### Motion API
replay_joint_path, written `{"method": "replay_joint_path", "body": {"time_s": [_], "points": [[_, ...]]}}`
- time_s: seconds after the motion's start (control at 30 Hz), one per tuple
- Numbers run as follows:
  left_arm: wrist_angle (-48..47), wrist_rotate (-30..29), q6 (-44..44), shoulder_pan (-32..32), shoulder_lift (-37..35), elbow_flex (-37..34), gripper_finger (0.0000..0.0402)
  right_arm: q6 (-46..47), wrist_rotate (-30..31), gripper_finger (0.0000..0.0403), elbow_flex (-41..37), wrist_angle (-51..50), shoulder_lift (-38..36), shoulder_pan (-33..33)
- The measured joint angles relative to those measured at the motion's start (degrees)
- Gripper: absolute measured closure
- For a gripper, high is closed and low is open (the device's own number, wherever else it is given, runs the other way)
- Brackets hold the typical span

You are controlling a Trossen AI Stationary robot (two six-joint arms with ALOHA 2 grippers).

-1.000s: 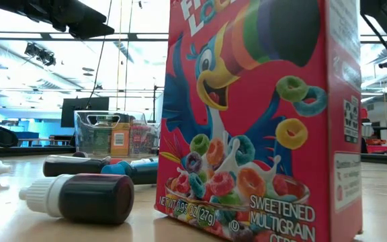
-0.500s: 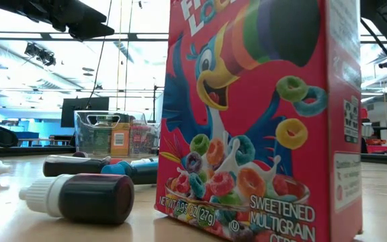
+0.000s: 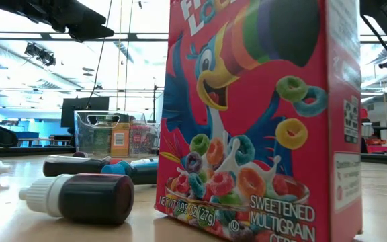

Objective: Pick & Place Kitchen Items
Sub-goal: Put the orange food coloring bottle into the black bin

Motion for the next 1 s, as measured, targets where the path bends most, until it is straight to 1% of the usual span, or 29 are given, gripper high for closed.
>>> {"method": "replay_joint_path", "body": {"time_s": [0.1, 0.23, 0.33, 0.47, 0.57, 0.63, 0.73, 0.8, 1.0], "points": [[0.0, 0.0, -0.1, 0.0, 0.0, 0.0, 0.0090, 0.0, -0.9, 0.0170, 0.2, 7.7, 0.7, -0.2], [0.0, 0.0, -1.1, 0.0, 0.0, 0.0, 0.0090, 4.5, -1.7, 0.0170, 0.0, 9.9, 0.9, -0.4], [-0.1, 0.0, -1.2, 0.0, 0.0, 0.0, 0.0090, 9.4, -3.0, 0.0175, 0.0, 8.6, 0.9, -0.3], [-1.0, 0.0, -1.6, 0.0, 0.0, 0.0, 0.0090, 12.3, -11.2, 0.0188, 0.0, 7.1, 0.9, 1.0], [-2.1, 0.0, -2.6, 0.0, 0.0, 0.0, 0.0090, 13.5, -15.4, 0.0199, 0.0, 6.4, 0.9, 3.4], [-2.5, 0.0, -3.1, 0.0, 0.0, 0.0, 0.0090, 13.6, -16.8, 0.0205, 0.0, 6.6, 0.8, 5.4], [-2.7, 0.1, -4.3, 0.0, 0.0, 0.0, 0.0090, 12.3, -16.7, 0.0209, 0.0, 6.2, 0.6, 8.8], [-2.9, 1.1, -5.2, 0.0, 0.0, 0.0, 0.0090, 11.9, -16.5, 0.0209, 0.0, 5.5, 0.2, 11.3], [-2.9, 7.5, -7.2, 0.0, 0.0, 0.0, 0.0090, 10.7, -16.5, 0.0198, 0.0, 2.4, -1.0, 19.1]]}}
